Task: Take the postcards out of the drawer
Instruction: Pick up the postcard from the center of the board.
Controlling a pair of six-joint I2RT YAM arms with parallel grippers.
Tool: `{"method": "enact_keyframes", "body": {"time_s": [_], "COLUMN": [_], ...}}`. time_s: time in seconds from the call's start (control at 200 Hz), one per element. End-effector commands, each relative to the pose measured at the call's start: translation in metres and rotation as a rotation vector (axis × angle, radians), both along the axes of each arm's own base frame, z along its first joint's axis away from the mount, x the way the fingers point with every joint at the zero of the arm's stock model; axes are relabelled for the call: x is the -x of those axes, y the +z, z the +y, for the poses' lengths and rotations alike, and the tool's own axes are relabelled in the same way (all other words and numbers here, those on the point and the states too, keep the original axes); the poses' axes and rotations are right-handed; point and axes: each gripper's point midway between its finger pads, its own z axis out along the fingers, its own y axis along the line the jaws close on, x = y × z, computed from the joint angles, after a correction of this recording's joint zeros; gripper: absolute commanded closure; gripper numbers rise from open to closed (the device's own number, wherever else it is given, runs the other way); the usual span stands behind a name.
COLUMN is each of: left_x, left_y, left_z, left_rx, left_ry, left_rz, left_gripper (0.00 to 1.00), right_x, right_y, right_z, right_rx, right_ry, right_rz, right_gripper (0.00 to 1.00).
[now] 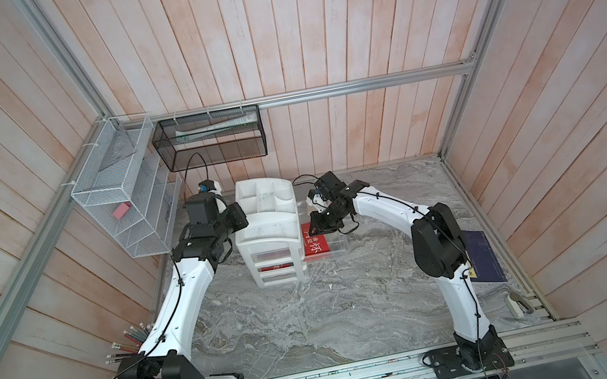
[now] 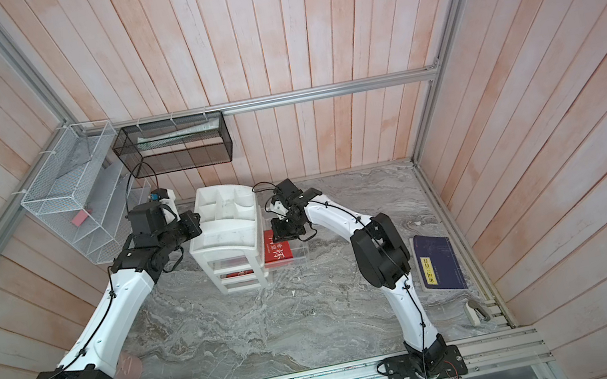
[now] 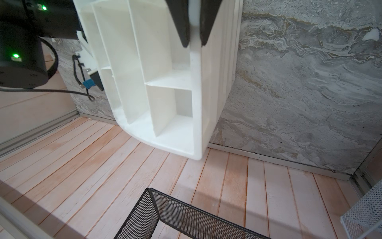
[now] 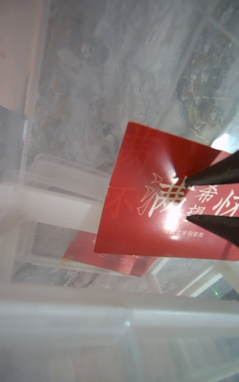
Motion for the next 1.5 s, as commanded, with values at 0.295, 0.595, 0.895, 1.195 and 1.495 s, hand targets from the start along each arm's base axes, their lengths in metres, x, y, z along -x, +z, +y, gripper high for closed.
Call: {"method": "enact_keyframes", "body": {"time_s": [0.295,0.595,0.895,1.195,1.495], "left_x": [0.012,0.012,0.013,0.012,0.013], "left_y": [-0.047,-0.048,-0.049,-0.049,-0.049], "left_z": [-0.006,-0.006,-0.007,-0.008,-0.007], "left_rx": [-0.058,-0.056,-0.056,-0.051,-0.054], "left_ry": [-0.062,-0.065,-0.066,-0.07,-0.07], "left_rz": [0.146,0.145,0.147,0.147,0.147], "left_gripper": [1.0,1.0,1.0,1.0,1.0], "right_x": [0.0,0.002,0.002,0.004,0.009], "right_y": [0.01,0.004,0.012,0.009,-0.003], "right_z": [-0.022,-0.033,-0.038,-0.045,-0.041], "right_rx": [0.071,0.118,0.123,0.141,0.142], "right_ry": [-0.047,-0.058,-0.069,-0.075,-0.038], "right_rz": [-0.019,-0.013,-0.032,-0.022,0.027], "right_gripper": [0.62,0.57,0.57,0.55,0.55]}}
